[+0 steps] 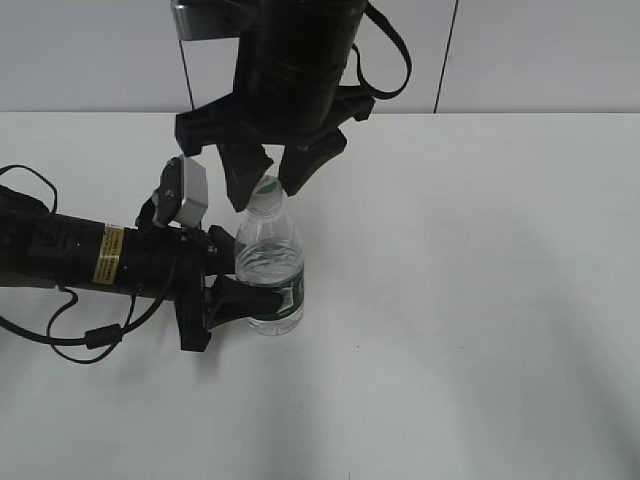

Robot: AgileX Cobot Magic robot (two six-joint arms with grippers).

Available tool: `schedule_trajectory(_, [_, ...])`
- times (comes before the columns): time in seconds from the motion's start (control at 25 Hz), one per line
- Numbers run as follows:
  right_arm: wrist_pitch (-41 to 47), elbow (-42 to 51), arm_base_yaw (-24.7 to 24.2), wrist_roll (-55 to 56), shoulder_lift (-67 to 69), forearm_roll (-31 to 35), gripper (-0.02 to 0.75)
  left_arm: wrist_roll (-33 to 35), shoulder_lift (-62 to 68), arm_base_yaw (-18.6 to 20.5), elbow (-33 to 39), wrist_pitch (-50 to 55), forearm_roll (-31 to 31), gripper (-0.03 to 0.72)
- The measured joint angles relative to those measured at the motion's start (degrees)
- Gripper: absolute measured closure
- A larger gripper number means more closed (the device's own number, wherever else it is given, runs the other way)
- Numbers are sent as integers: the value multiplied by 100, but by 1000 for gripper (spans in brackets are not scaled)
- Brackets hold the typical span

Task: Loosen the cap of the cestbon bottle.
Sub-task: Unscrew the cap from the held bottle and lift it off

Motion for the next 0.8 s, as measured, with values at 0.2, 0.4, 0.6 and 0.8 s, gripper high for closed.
schedule_trajectory(0.2, [7,-18,0,30,77,-110,325,0,0,0,0,0,0,346])
schedule_trajectory(0.4, [11,-18,6,46,77,-232,417,0,0,0,0,0,0,346])
schedule_trajectory(0.6, [11,-24,10,-273,77,-237,437,0,0,0,0,5,0,346])
schedule_trajectory(0.8, [11,-24,10,-2624,77,-237,437,5,0,0,0,10,0,346])
